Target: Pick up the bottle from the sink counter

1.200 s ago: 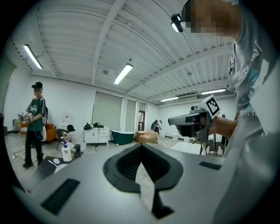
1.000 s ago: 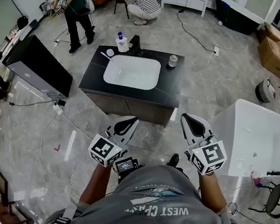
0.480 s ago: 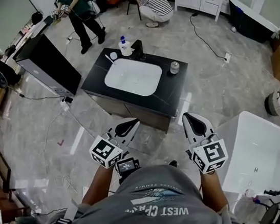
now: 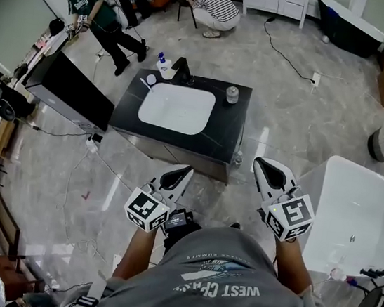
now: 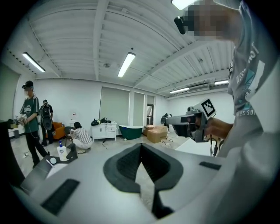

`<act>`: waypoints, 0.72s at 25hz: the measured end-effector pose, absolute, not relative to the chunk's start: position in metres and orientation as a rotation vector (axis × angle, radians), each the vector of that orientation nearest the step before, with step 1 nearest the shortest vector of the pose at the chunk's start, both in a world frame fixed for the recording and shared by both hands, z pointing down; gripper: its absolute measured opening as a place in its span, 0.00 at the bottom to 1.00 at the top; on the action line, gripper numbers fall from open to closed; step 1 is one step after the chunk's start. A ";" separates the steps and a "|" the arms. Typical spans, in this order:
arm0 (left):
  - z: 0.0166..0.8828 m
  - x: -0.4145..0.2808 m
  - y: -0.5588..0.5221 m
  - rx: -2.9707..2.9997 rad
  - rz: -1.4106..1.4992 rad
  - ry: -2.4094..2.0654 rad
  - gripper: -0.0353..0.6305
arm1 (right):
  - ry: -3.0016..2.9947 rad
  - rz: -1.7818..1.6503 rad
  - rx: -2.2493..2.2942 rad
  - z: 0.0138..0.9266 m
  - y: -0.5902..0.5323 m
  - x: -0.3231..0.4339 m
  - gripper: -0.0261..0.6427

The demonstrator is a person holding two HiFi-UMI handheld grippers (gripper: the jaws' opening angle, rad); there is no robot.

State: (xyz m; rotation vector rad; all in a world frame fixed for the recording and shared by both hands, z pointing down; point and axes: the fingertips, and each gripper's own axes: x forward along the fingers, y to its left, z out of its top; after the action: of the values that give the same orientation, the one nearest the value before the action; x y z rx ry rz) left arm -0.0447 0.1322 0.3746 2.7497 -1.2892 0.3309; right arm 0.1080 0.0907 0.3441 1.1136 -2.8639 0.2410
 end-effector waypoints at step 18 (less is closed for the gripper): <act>0.379 -0.030 0.026 2.924 0.318 -0.947 0.06 | -2.696 0.279 1.429 0.363 0.030 0.121 0.04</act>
State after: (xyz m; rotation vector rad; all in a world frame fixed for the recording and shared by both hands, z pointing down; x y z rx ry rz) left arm -0.0304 0.0260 0.3795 2.9242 -0.9473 0.3179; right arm 0.1214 0.0303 0.3628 1.4291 -2.6962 0.2785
